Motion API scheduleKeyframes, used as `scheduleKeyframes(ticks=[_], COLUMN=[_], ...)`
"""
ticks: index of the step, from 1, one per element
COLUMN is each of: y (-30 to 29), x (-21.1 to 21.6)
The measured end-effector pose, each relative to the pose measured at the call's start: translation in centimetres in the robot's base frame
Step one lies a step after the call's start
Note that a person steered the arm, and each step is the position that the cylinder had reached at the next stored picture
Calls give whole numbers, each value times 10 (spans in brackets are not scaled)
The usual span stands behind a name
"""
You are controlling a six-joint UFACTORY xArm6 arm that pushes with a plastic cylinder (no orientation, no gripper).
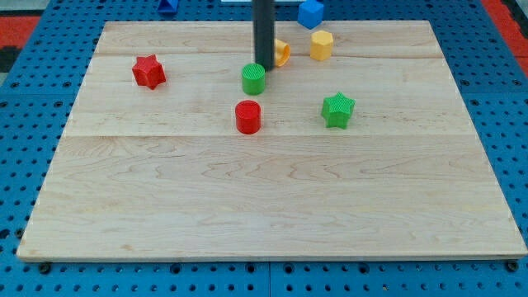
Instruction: Move the green circle to the top right of the red circle
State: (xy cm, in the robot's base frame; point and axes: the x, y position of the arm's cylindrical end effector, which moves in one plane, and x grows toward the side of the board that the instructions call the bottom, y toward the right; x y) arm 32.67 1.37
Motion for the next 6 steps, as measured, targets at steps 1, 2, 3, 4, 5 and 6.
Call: scheduleKeyframes(ticks=[1, 2, 3, 4, 5, 6], y=[10, -13, -8, -76, -64, 0], x=[47, 7, -33, -60, -17, 7])
